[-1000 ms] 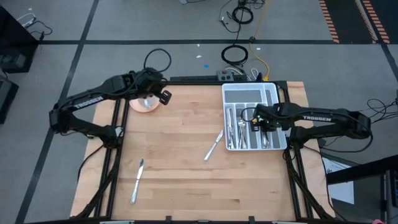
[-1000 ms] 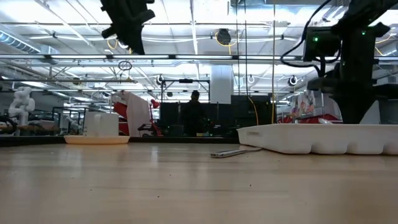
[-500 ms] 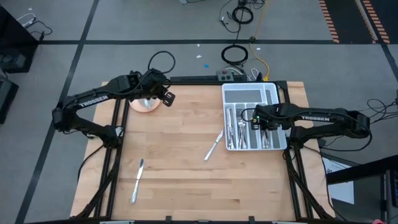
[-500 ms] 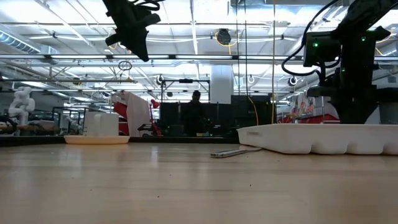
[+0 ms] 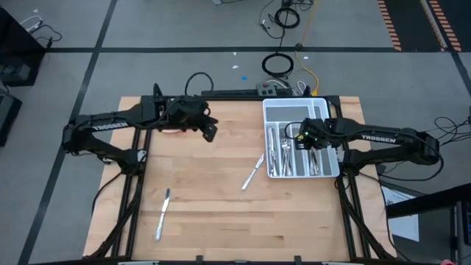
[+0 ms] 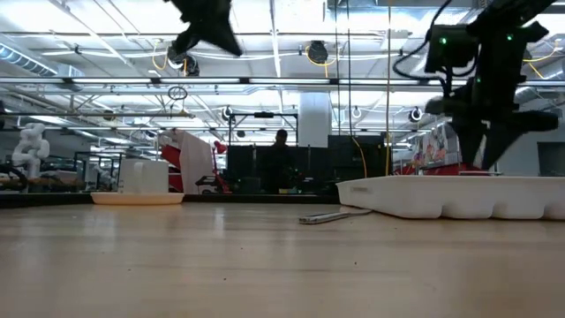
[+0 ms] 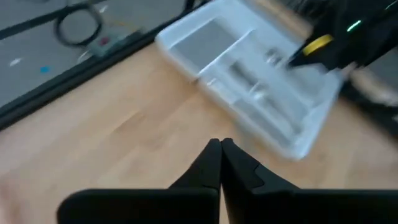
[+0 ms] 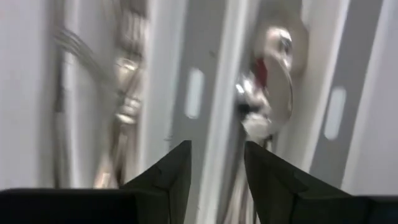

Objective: Sort silverware
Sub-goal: Put the silver table knife into the silverware rack

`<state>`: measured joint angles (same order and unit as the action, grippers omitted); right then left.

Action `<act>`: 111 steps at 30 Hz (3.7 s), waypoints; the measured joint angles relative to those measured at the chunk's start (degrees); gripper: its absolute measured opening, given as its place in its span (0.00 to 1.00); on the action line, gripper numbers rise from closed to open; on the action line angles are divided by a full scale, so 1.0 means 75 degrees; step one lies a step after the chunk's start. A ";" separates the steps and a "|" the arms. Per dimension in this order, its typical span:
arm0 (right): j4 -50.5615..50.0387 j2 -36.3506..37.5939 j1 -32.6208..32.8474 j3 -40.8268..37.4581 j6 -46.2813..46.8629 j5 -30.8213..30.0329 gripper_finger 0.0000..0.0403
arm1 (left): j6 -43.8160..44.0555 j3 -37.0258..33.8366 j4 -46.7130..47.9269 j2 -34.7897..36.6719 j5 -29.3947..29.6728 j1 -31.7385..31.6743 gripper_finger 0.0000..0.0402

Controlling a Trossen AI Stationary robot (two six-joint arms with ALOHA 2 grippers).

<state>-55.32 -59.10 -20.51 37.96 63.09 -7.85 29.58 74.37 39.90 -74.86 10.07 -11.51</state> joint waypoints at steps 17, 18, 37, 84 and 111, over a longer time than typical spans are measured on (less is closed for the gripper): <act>0.0020 0.0005 0.0000 0.0661 -0.0905 -0.0384 0.34 | 0.2390 0.0009 -0.2098 -0.3216 -0.0504 0.1318 0.01; 0.0020 0.0005 0.0000 0.0661 -0.0960 -0.0382 0.34 | 0.2455 0.0009 -0.2210 -0.3417 -0.0552 0.1397 0.01; 0.0030 0.0005 0.0000 0.0661 -0.1806 -0.0370 0.34 | 0.2576 0.1843 -0.1987 -0.6137 -0.0490 0.2255 0.01; 0.0157 -0.0001 0.0000 0.0655 -0.2143 0.0040 0.34 | 0.2613 0.2296 -0.0659 -0.7502 -0.1722 0.2345 0.01; 0.1466 -0.0001 0.1188 0.0655 -0.3156 0.0226 0.34 | 0.2723 0.2143 0.3362 -0.6233 -0.0955 0.3425 0.00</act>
<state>-44.32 -59.11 -11.61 42.87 39.42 -6.16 50.00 90.44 65.12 -121.62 2.90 14.18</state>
